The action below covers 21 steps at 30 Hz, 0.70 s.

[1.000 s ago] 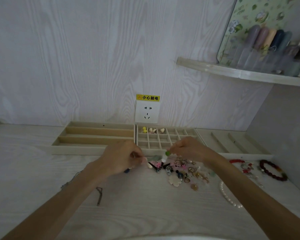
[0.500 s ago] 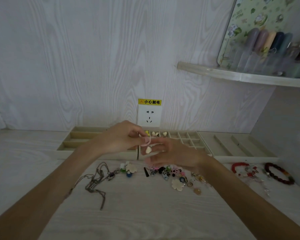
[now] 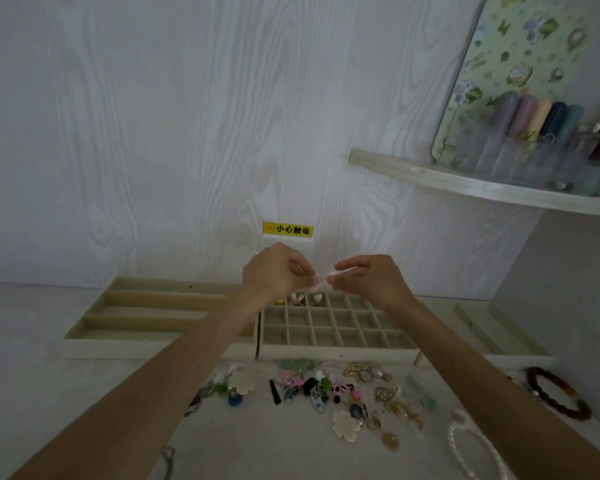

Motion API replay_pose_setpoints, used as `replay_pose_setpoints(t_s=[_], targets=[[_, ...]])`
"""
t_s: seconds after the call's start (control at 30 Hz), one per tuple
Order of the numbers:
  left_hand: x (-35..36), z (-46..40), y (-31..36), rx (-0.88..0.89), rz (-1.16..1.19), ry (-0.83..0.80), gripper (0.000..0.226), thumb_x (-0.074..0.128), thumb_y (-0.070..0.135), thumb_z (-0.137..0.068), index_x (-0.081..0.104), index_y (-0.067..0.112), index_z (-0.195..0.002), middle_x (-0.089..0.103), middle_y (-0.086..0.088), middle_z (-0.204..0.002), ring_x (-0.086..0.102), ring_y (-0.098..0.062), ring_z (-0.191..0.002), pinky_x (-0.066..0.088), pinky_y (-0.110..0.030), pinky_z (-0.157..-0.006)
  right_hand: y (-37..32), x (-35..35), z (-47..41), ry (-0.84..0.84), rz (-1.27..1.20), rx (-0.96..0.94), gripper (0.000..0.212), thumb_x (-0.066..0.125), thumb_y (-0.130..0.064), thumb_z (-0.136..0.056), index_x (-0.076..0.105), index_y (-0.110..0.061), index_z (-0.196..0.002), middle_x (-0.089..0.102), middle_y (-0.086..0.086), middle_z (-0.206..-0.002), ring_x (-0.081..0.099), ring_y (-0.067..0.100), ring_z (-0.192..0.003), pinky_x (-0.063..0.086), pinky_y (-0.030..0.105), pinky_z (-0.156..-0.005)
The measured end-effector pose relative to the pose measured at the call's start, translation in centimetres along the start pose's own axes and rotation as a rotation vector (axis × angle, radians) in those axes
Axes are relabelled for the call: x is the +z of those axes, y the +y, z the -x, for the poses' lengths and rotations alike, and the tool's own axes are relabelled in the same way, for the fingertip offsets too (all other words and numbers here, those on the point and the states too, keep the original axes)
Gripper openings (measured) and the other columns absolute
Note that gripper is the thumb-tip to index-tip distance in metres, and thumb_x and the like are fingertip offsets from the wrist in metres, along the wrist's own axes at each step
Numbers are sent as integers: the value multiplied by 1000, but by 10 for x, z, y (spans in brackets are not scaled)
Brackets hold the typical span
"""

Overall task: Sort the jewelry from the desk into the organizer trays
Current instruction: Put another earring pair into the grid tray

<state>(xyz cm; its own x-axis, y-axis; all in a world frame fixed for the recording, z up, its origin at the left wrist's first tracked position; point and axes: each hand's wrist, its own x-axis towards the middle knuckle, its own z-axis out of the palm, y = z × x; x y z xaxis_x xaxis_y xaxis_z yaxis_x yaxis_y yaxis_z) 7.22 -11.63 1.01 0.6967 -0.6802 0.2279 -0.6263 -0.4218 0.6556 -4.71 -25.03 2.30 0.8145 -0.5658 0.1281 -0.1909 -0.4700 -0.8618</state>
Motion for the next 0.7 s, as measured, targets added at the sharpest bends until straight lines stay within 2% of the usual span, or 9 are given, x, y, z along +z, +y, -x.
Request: replay_pose_setpoints(t_s=[0.13, 0.27, 0.37, 0.43, 0.53, 0.7], targets=[[19, -11, -5, -22, -143, -7, 19, 75, 44, -73, 73, 31, -86, 71, 13, -90, 64, -6, -91, 46, -23, -76, 19, 5, -23, 31, 203, -20, 22, 84, -24, -65, 75, -17, -84, 74, 2, -79, 68, 9, -78, 54, 23, -79], [32, -16, -6, 14, -257, -22, 19, 73, 45, -75, 73, 33, -90, 72, 12, -93, 65, -8, -91, 45, -23, -74, 35, 12, -33, 32, 309, -107, 16, 81, -21, -69, 76, -20, -84, 72, -3, -76, 61, -5, -65, 45, 6, -64], [41, -18, -3, 65, -349, 55, 18, 72, 44, -77, 73, 34, -92, 71, 8, -97, 64, -13, -94, 39, -22, -70, 45, 15, -37, 21, 338, -151, 15, 79, -19, -69, 77, -21, -84, 73, -3, -77, 60, -10, -61, 46, 6, -63], [45, -20, -2, 89, -373, 73, 17, 71, 42, -77, 73, 34, -92, 70, 6, -99, 63, -15, -96, 38, -23, -71, 48, 16, -39, 23, 356, -169, 16, 79, -20, -69, 77, -20, -85, 73, -3, -77, 62, -7, -64, 49, 9, -66], [49, -22, -2, 105, -406, 55, 17, 72, 40, -77, 73, 32, -92, 69, 4, -101, 63, -17, -97, 38, -24, -74, 51, 16, -43, 23, 365, -169, 17, 79, -21, -69, 77, -21, -86, 74, -3, -79, 65, 0, -70, 53, 18, -71], [47, -20, -5, 130, -438, -20, 19, 68, 42, -81, 73, 34, -97, 70, 4, -102, 63, -18, -97, 40, -25, -74, 52, 20, -44, -38, 387, -176, 16, 79, -20, -68, 77, -21, -84, 75, -3, -80, 65, -1, -70, 54, 19, -71]])
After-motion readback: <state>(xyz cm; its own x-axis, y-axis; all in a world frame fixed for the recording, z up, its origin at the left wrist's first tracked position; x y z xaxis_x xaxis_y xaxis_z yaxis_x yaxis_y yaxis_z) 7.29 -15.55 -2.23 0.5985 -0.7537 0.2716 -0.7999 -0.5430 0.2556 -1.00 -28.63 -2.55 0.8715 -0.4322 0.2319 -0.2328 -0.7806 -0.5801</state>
